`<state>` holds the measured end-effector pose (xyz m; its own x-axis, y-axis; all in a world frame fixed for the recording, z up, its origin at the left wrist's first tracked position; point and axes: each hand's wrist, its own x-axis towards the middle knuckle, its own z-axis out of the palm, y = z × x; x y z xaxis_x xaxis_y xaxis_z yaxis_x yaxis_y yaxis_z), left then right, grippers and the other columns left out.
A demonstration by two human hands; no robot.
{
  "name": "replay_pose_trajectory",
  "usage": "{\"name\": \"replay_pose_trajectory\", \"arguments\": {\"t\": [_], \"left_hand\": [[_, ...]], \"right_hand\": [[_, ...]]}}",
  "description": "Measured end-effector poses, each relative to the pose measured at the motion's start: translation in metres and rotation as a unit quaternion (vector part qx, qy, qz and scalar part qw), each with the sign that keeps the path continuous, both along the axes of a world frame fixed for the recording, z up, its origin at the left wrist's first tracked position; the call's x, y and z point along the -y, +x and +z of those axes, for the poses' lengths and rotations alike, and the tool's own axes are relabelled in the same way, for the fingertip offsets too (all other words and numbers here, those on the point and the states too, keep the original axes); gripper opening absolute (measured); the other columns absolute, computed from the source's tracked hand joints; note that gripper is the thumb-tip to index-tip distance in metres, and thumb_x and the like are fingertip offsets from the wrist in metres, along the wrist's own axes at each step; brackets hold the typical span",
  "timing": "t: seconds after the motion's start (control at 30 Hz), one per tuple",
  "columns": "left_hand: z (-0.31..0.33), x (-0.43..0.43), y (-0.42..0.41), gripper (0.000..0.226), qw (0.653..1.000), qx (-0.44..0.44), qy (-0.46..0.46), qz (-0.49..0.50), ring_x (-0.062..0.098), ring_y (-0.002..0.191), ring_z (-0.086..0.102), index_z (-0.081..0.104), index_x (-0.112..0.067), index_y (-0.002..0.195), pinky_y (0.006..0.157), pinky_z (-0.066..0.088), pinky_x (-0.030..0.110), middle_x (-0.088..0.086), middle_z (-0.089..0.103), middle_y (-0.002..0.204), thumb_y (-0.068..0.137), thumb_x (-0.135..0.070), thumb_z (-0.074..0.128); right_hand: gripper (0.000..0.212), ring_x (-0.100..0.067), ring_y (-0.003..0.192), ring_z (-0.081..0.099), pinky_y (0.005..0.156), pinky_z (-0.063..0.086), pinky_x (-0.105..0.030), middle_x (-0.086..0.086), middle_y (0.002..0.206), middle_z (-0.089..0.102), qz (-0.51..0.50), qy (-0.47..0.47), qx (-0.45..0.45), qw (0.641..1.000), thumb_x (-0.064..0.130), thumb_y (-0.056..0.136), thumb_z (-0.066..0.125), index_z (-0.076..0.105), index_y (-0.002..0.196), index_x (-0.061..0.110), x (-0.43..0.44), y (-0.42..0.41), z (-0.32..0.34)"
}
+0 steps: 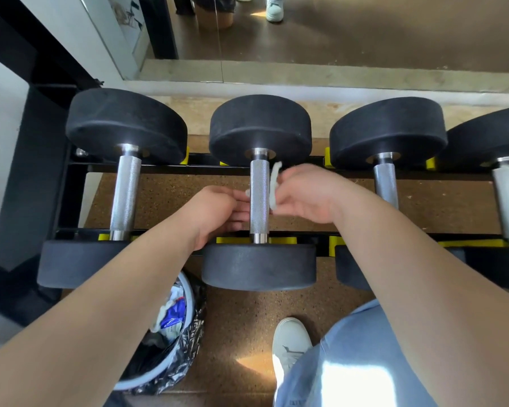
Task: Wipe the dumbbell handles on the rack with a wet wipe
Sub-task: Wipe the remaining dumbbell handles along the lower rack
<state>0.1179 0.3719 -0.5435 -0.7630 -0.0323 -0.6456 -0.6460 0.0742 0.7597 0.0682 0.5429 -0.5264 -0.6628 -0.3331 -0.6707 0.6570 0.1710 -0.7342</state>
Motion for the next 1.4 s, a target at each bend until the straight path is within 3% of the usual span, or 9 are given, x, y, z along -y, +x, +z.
{"name": "replay_pose_trajectory", "arguments": {"t": [0.13, 0.27, 0.37, 0.63, 0.77, 0.97, 1.17, 1.3, 1.4], "left_hand": [[-0.002, 0.002, 0.0, 0.039, 1.0, 0.026, 0.007, -0.015, 0.012, 0.07, 0.074, 0.068, -0.01, 0.11, 0.07, 0.061, 0.029, 0.002, 0.078, 0.078, 0.101, 0.006, 0.033], [-0.001, -0.003, -0.003, 0.038, 0.997, 0.04, 0.005, -0.06, 0.019, 0.083, 0.074, 0.067, -0.015, 0.11, 0.077, 0.062, 0.033, 0.009, 0.077, 0.093, 0.1, 0.009, 0.038], [-0.002, -0.002, -0.006, 0.034, 0.997, 0.034, 0.019, -0.066, 0.015, 0.081, 0.071, 0.069, -0.012, 0.105, 0.06, 0.058, 0.02, 0.01, 0.075, 0.098, 0.098, 0.011, 0.046], [0.02, 0.02, 0.006, 0.036, 0.98, 0.03, -0.013, -0.195, 0.005, 0.065, 0.058, 0.076, -0.003, 0.11, 0.053, 0.045, 0.013, 0.007, 0.071, 0.089, 0.083, 0.015, 0.059], [0.029, 0.03, 0.011, 0.021, 0.972, 0.013, -0.068, -0.222, 0.006, 0.079, 0.069, 0.08, -0.016, 0.103, 0.069, 0.055, 0.018, 0.001, 0.079, 0.095, 0.086, -0.004, 0.077], [0.025, 0.001, 0.018, 0.018, 0.973, -0.072, -0.115, -0.186, 0.003, 0.086, 0.07, 0.082, -0.027, 0.084, 0.081, 0.051, 0.02, -0.009, 0.077, 0.089, 0.071, -0.021, 0.092], [0.029, 0.001, 0.016, 0.023, 0.935, -0.056, -0.254, -0.241, 0.007, 0.085, 0.067, 0.079, -0.03, 0.078, 0.077, 0.05, 0.025, -0.008, 0.074, 0.085, 0.064, -0.035, 0.096], [0.029, 0.017, 0.015, 0.014, 0.921, -0.011, -0.29, -0.261, 0.009, 0.087, 0.066, 0.081, -0.029, 0.086, 0.073, 0.045, 0.026, -0.007, 0.075, 0.087, 0.076, -0.033, 0.089], [0.023, 0.021, 0.014, 0.01, 0.949, -0.022, -0.193, -0.248, 0.012, 0.086, 0.073, 0.08, -0.021, 0.097, 0.079, 0.056, 0.028, -0.001, 0.079, 0.09, 0.091, -0.015, 0.076]], "right_hand": [[0.039, -0.031, 0.107, 0.072, 0.079, 0.064, -0.034, -0.022, 0.119, 0.071, 0.161, 0.095, 0.015, 0.982, -0.027, 0.086, 0.052, 0.065, 0.118, -0.008, 0.002, 0.022, -0.003], [0.044, -0.029, 0.1, 0.075, 0.074, 0.065, -0.033, -0.023, 0.117, 0.072, 0.006, 0.049, 0.001, 0.999, -0.027, 0.085, 0.055, 0.064, 0.122, -0.005, 0.008, 0.009, -0.009], [0.038, -0.027, 0.099, 0.075, 0.069, 0.065, -0.032, -0.019, 0.113, 0.074, -0.061, 0.022, 0.025, 0.998, -0.022, 0.09, 0.056, 0.066, 0.12, 0.0, 0.011, 0.007, -0.007], [0.033, -0.018, 0.085, 0.063, 0.085, 0.048, -0.036, -0.005, 0.093, 0.069, 0.208, 0.218, 0.007, 0.954, -0.008, 0.094, 0.051, 0.068, 0.119, 0.007, 0.005, 0.019, -0.002], [0.037, -0.024, 0.104, 0.071, 0.082, 0.058, -0.032, -0.013, 0.117, 0.073, 0.12, 0.151, 0.015, 0.981, -0.008, 0.098, 0.044, 0.063, 0.127, 0.003, 0.002, 0.012, 0.008], [0.028, -0.025, 0.109, 0.071, 0.102, 0.054, -0.044, -0.009, 0.112, 0.076, 0.068, 0.117, -0.042, 0.99, 0.003, 0.102, 0.046, 0.07, 0.113, 0.016, 0.002, 0.014, 0.022], [0.037, -0.027, 0.104, 0.071, 0.087, 0.059, -0.039, -0.012, 0.115, 0.073, 0.086, 0.152, -0.046, 0.984, 0.003, 0.104, 0.04, 0.061, 0.134, 0.01, 0.006, 0.018, 0.017], [0.03, -0.026, 0.098, 0.07, 0.089, 0.06, -0.041, -0.014, 0.113, 0.072, 0.096, 0.164, -0.045, 0.981, -0.001, 0.102, 0.045, 0.062, 0.123, 0.01, 0.001, 0.02, 0.019], [0.029, -0.029, 0.107, 0.071, 0.092, 0.06, -0.041, -0.013, 0.113, 0.072, 0.107, 0.173, -0.051, 0.978, -0.001, 0.101, 0.045, 0.064, 0.12, 0.011, 0.002, 0.019, 0.021]]}}
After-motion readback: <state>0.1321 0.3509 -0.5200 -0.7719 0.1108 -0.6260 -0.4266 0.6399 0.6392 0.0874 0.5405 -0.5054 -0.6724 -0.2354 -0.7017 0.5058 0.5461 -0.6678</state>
